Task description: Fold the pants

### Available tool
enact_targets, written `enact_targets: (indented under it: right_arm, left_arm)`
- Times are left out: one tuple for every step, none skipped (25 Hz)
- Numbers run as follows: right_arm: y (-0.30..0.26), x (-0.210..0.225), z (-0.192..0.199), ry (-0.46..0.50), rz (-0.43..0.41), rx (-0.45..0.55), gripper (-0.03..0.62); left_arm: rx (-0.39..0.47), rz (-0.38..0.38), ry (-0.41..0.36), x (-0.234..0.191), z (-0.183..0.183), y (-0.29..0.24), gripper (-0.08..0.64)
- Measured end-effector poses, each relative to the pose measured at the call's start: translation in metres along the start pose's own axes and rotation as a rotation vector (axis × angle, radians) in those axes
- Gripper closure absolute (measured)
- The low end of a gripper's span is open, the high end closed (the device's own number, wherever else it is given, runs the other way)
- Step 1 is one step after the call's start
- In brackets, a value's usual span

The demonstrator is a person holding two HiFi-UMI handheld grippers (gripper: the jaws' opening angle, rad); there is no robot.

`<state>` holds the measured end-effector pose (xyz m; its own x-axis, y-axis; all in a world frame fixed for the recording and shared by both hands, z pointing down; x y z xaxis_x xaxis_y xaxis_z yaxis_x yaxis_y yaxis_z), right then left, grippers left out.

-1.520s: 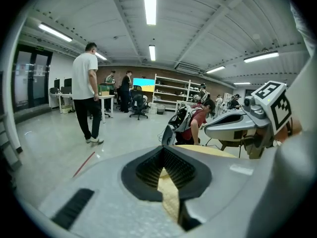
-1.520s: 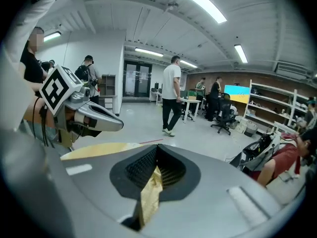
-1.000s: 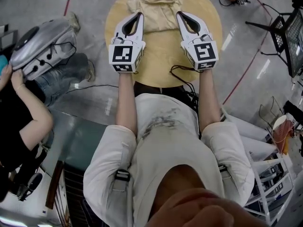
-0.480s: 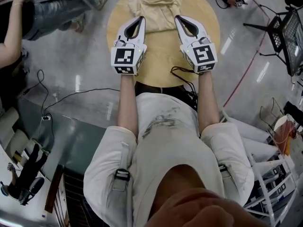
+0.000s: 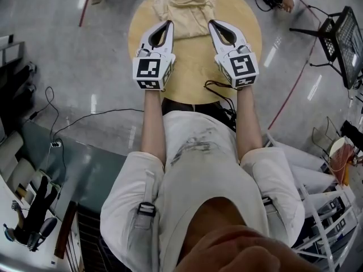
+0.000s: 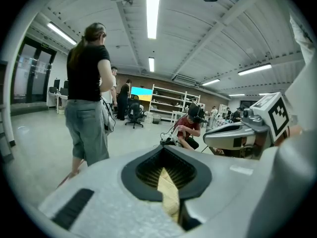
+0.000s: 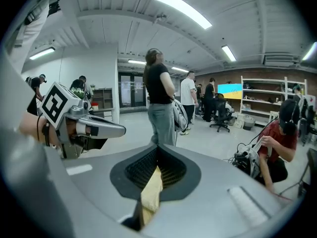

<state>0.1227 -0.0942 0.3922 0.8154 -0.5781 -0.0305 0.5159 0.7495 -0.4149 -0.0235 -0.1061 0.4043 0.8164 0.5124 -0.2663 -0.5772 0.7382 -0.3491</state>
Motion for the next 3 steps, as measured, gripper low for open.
enact_targets:
  right_arm:
    - [0.0004, 0.0015, 0.0026, 0.001, 0.001, -0.001, 0.586]
    - [0.001, 0.0033, 0.0057, 0.002, 0.003, -0.003, 0.586]
    - [0.0015, 0.0053, 0.009, 0.003, 0.005, -0.004, 0.586]
  left_arm:
    - [0.0, 0.001, 0.0, 0.001, 0.0017, -0.0018, 0.552]
    - [0.0, 0.002, 0.0, 0.0021, 0.0038, -0.0038, 0.552]
    - [0.0, 0.003, 0.0, 0.0033, 0.0059, -0.006, 0.552]
Point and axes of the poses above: the fingertips, and each gripper's own axes: y backward along the fingers, x to its right, z out of its underside, the point moved 4 cm from there along y, backward along the fingers, and after that the axes turned 4 degrees about y, right-handed, at the moved point
